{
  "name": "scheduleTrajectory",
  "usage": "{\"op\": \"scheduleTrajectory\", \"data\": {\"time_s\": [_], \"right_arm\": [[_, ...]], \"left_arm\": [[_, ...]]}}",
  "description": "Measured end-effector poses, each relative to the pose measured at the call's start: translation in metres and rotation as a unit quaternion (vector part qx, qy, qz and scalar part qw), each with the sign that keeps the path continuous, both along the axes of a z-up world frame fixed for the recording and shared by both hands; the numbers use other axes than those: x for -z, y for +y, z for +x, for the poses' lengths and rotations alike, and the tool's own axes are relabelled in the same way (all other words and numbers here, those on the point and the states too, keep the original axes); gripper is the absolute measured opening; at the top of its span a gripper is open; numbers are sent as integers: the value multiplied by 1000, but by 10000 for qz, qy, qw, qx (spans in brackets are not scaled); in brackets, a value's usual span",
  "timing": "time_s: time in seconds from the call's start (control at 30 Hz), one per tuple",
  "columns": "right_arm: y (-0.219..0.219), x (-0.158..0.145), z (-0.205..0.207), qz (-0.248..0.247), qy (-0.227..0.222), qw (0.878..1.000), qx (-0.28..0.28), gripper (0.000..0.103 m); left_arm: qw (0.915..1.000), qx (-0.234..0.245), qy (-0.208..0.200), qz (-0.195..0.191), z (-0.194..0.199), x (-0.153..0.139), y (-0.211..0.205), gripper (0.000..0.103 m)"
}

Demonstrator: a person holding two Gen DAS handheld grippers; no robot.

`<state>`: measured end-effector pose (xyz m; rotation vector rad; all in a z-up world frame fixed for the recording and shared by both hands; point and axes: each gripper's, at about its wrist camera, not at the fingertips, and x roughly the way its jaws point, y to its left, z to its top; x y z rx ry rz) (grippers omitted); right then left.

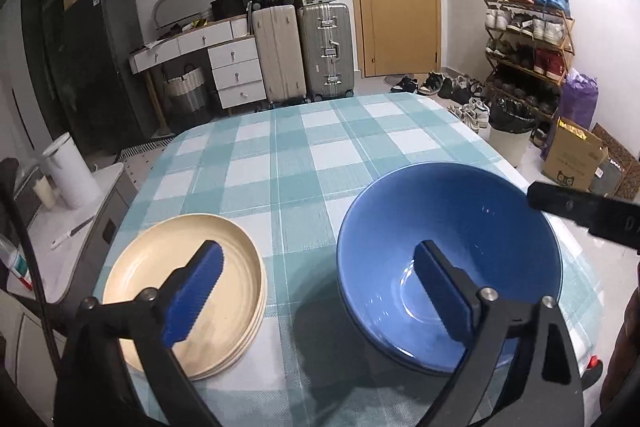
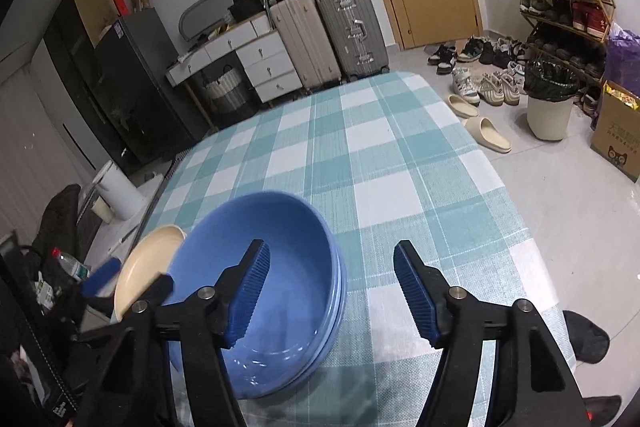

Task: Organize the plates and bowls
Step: 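Close both tools on the rim of the three-bowl stack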

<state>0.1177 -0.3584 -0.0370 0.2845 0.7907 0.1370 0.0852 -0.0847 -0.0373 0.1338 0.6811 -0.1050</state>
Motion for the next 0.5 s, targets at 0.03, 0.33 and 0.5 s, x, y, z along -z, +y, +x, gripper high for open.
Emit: {"op": "scheduleTrajectory", "data": {"time_s": [0.03,0.33,0.5], "right_arm": [[1,2,1,-8,46,10000,-35,66],[2,19,10,15,328,9994,-109,79],[2,30,17,91,511,9985,-169,80]], "left_arm": [[10000,-2,19,-6,2,0,0,98],[9980,18,612,-144,17,16,1,99],[9948,93,971,-308,25,26,0,99]]}}
